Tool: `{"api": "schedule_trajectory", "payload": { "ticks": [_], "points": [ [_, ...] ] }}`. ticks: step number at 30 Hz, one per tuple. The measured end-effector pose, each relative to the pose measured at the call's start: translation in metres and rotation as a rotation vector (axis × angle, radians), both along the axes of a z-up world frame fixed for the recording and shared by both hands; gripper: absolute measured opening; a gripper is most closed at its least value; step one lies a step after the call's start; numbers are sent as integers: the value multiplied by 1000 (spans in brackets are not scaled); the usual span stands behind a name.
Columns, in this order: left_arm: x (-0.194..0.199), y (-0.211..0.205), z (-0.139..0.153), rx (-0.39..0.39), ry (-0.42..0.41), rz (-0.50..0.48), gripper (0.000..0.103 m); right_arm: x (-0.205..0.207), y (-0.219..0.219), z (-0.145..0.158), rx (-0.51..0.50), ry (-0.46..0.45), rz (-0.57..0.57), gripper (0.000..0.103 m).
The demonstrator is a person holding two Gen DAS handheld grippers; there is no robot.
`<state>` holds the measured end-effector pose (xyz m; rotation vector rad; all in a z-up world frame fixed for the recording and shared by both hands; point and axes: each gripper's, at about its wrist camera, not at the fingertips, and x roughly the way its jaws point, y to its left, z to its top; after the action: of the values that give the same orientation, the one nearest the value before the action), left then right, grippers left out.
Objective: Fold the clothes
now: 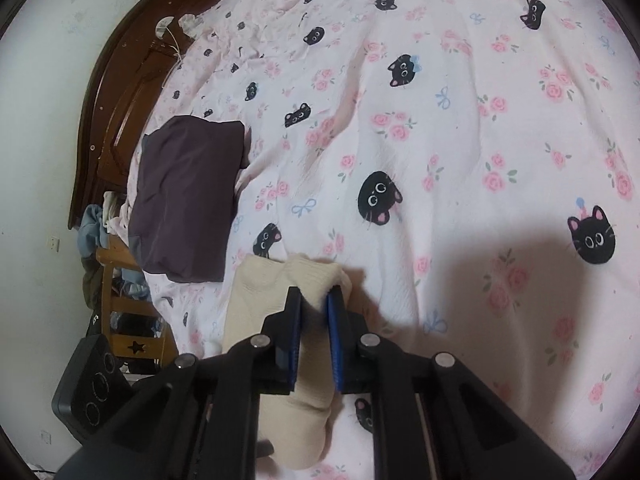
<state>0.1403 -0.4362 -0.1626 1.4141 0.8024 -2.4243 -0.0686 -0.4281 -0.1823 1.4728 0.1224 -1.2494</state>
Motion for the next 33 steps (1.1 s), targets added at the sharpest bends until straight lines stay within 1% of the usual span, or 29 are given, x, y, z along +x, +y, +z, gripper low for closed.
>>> {"api": "schedule_trajectory", "payload": {
  "ticks": [3,4,5,6,7,8,9,11,14,16,21,27,33],
  "points": [
    [6,-3,7,31,46,7,50,0,4,0,3,0,-5,19],
    [10,-5,12,49,73,11,50,-1,11,1,-10,-13,-16,25],
    [15,-8,17,54,96,18,50,-3,17,3,-24,-25,-26,35],
    [20,-11,22,53,116,27,50,-4,24,4,-37,-38,-37,40],
    [25,-14,26,47,126,37,50,-6,30,6,-51,-50,-48,49],
    [29,-18,27,42,127,50,51,-7,37,7,-65,-63,-59,52],
    [33,-23,27,41,124,67,50,-9,43,9,-78,-75,-70,52],
    [43,-35,24,63,117,112,51,-10,56,10,-99,-106,-85,54],
    [53,-53,17,140,126,163,51,-5,64,3,-104,-146,-84,54],
    [55,-58,10,186,130,170,51,0,66,-3,-108,-169,-84,54],
    [46,-61,-2,251,123,160,51,11,71,-17,-115,-227,-85,54],
    [45,-72,-18,397,139,195,51,25,77,-33,-124,-297,-86,55],
    [46,-79,-26,472,154,226,51,31,68,-42,-112,-303,-94,54]
  ]
}}
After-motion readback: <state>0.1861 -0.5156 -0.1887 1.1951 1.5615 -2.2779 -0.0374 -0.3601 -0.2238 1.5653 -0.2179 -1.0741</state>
